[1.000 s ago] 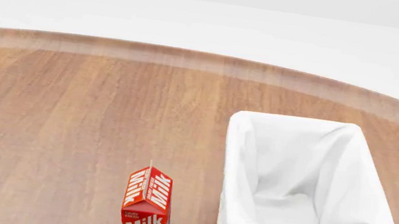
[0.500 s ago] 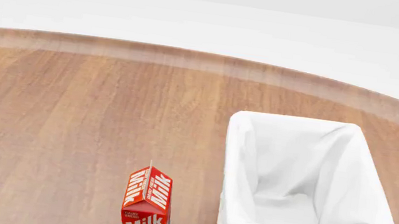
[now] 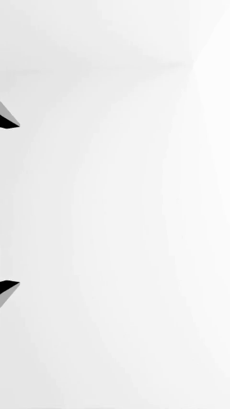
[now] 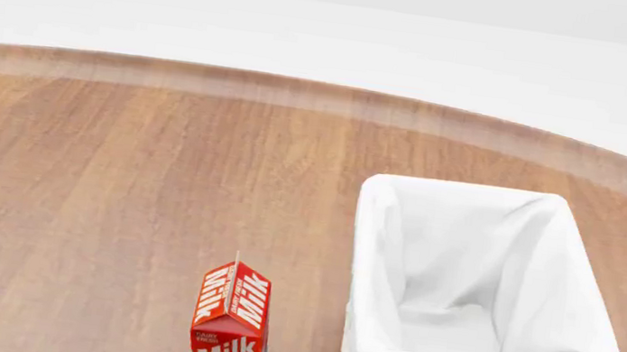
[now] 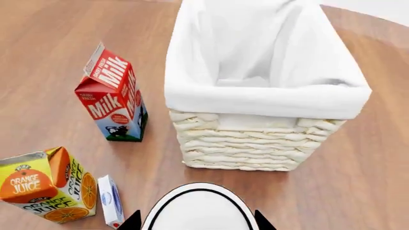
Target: Pick up the alphabet soup and the tomato sauce, and put them in the basket.
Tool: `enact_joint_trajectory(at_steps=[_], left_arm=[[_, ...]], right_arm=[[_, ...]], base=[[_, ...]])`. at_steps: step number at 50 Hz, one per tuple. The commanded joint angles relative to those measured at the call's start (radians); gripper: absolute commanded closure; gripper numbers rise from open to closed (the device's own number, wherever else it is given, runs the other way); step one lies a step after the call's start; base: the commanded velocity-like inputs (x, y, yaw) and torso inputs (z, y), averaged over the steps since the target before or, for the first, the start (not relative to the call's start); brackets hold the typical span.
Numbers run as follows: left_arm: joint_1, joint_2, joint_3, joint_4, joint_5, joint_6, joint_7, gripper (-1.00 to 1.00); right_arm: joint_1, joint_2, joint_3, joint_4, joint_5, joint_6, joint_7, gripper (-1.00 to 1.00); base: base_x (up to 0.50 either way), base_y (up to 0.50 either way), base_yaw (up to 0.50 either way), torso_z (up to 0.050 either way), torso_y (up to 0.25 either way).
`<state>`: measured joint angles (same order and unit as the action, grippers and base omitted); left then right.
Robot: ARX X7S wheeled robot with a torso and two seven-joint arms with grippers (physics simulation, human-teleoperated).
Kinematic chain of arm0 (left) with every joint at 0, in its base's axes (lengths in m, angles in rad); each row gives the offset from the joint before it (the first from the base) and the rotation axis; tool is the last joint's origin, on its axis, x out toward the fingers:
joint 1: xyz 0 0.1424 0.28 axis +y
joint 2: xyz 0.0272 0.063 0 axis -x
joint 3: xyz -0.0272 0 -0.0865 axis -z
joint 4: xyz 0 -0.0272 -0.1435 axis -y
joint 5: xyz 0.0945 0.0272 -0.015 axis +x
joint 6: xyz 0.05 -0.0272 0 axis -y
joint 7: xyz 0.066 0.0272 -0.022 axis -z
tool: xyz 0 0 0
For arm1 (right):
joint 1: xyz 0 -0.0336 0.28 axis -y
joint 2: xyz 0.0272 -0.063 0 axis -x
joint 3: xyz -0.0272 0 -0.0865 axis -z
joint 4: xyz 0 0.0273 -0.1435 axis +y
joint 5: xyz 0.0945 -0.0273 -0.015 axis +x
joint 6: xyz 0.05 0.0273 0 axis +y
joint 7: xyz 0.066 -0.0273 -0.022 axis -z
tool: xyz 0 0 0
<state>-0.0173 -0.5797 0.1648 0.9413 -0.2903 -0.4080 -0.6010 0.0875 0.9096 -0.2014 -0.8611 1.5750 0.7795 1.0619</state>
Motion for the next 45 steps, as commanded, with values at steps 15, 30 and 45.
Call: enact_joint_trajectory(at_steps=[15, 30, 45], left_arm=[[-0.006, -0.006, 0.007, -0.001, -0.006, -0.005, -0.005, -1.00], [-0.014, -0.009, 0.010, -0.002, -0.011, -0.009, -0.008, -1.00], [-0.020, -0.013, 0.017, -0.002, -0.012, -0.013, -0.011, -1.00]], right_arm=[[0.589, 0.107, 0.044, 0.027, 0.357, 0.007, 0.173, 1.00], [0.893, 0.089, -0.011, 0.204, 0.385, 0.056, 0.182, 1.00], [1.068, -0.040, -0.131, 0.425, 0.216, 0.147, 0.087, 1.00]], base=[[0.00, 0.00, 0.00, 0.000, 0.001], [0.00, 0.00, 0.00, 0.000, 0.000], [0.00, 0.00, 0.00, 0.000, 0.001]])
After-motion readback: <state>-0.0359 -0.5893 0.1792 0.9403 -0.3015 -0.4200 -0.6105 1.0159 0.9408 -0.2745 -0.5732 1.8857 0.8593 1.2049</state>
